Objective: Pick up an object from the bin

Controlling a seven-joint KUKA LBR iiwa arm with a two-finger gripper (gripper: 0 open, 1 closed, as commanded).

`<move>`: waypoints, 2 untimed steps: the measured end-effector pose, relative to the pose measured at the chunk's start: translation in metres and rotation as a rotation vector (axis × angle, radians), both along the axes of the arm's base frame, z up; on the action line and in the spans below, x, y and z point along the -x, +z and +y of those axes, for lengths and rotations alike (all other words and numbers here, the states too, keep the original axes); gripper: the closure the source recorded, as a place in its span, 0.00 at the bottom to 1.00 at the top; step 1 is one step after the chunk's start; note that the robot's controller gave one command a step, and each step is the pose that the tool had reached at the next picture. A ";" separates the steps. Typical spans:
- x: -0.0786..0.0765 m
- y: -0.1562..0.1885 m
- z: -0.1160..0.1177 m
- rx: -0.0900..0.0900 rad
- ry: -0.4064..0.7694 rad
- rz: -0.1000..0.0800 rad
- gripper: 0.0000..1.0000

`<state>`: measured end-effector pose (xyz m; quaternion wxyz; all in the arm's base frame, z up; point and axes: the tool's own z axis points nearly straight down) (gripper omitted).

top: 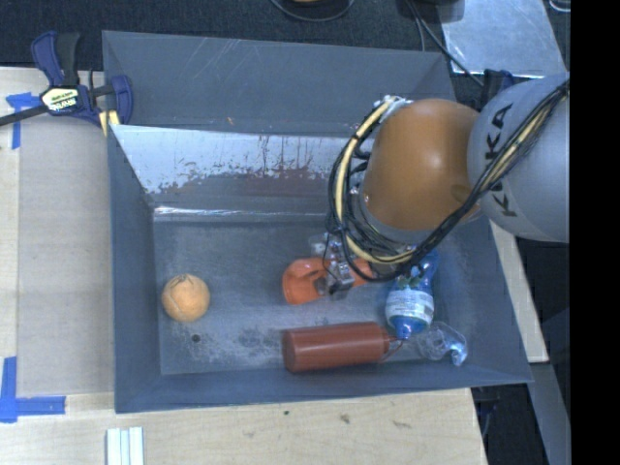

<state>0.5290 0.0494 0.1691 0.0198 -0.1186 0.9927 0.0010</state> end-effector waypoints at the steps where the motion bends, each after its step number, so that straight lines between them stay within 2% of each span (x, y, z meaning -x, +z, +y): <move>1: 0.000 0.000 0.000 0.000 0.000 0.000 1.00; 2: 0.005 0.197 -0.032 -0.003 -0.074 -0.007 1.00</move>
Offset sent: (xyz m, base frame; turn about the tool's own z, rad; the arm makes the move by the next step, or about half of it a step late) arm -0.0065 -0.0310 0.1948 0.0709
